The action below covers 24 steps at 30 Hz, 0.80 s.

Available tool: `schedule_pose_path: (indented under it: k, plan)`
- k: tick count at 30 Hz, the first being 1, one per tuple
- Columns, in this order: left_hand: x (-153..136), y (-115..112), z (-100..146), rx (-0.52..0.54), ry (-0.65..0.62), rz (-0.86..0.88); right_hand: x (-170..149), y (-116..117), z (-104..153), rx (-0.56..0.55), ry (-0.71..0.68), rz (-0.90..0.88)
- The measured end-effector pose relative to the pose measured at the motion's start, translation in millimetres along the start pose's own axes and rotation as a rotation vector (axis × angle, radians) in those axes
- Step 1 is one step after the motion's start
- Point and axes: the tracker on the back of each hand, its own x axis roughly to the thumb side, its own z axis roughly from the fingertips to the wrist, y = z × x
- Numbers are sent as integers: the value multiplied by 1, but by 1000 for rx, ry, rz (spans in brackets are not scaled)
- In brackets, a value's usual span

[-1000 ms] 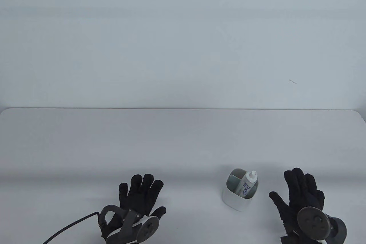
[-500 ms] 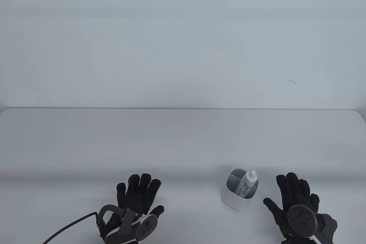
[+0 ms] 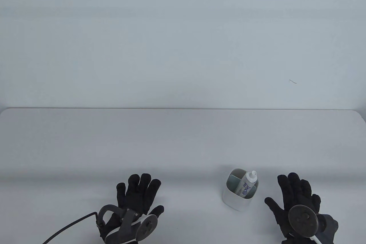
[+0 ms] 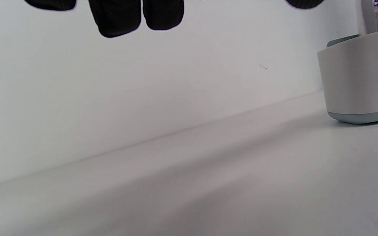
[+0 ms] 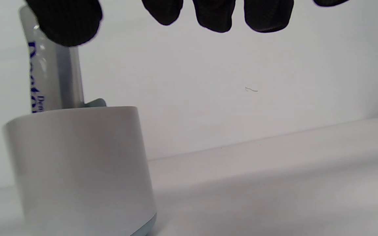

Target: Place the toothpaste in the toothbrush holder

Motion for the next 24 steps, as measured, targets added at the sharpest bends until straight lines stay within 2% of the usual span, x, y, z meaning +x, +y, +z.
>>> schedule_pose_path:
  k: [24]
  plan:
    - [1,-1,0,-11,-4,2,0,0,0,13,1,-4]
